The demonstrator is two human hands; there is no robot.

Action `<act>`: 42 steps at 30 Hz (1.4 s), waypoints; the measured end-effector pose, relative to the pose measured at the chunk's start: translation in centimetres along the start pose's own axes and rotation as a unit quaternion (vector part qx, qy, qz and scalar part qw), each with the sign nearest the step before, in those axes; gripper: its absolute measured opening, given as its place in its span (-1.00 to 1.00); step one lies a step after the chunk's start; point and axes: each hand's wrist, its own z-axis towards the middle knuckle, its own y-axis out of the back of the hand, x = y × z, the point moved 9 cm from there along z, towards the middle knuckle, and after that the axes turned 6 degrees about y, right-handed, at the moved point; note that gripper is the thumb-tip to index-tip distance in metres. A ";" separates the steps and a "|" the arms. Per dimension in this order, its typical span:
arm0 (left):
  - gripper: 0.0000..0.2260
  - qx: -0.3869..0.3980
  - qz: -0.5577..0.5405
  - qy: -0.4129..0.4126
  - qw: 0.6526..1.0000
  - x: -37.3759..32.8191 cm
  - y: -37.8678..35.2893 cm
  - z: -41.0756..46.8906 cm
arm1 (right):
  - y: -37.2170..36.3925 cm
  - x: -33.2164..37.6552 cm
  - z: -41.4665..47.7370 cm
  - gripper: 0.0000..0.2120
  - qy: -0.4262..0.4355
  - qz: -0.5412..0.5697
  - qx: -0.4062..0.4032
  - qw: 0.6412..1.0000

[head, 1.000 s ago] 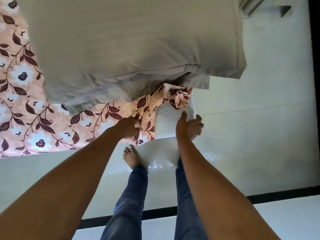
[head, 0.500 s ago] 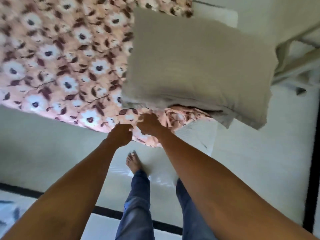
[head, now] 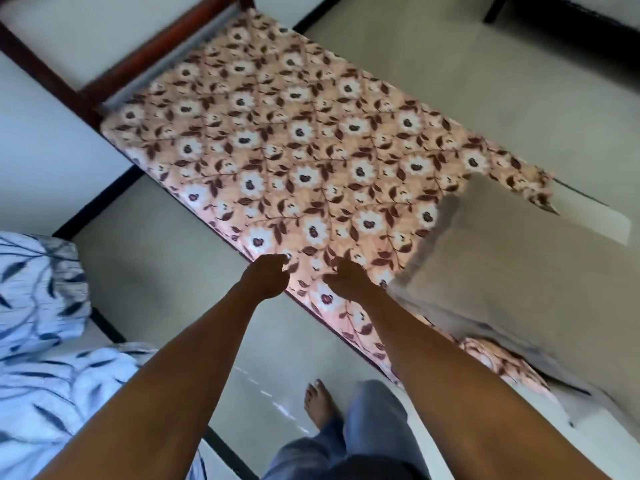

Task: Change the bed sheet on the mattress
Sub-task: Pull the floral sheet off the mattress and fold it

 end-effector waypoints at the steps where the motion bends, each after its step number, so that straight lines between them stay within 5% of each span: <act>1: -0.63 -0.003 0.001 0.007 1.000 1.4 1.5 0.7 | 0.0 1.8 1.1 -0.52 0.006 0.000 0.008 1.000; 9: -0.58 0.003 0.035 0.057 0.998 13.4 12.2 11.0 | -1.4 15.5 14.4 -0.54 0.032 0.022 0.045 0.998; 14: -0.56 0.002 0.031 0.092 0.995 21.5 19.7 18.5 | -1.9 25.0 23.9 -0.37 0.060 -0.020 0.095 0.993; 20: -0.55 -0.021 -0.034 0.138 0.990 30.9 28.0 24.0 | 0.4 37.0 31.1 -0.53 0.102 -0.041 0.065 0.992; 24: -0.61 -0.038 -0.084 0.176 0.980 39.1 30.8 29.7 | -1.1 43.3 38.3 -0.37 0.121 -0.078 0.093 0.985; 31: -0.73 -0.095 -0.220 0.300 0.923 57.9 31.8 46.1 | -6.9 51.1 57.1 -0.45 0.106 -0.024 0.076 0.991; 35: -0.87 -0.121 -0.351 0.399 0.838 67.5 31.4 53.4 | -11.6 55.5 67.1 -0.34 0.151 -0.137 0.086 0.975; 39: -0.81 -0.168 -0.472 0.454 0.737 71.9 30.9 57.9 | -14.2 55.2 74.1 -0.24 0.102 -0.191 0.130 0.967; 42: -0.75 -0.166 -0.462 0.464 0.737 71.7 30.7 60.6 | -15.9 53.1 75.2 -0.17 0.091 -0.200 0.191 0.957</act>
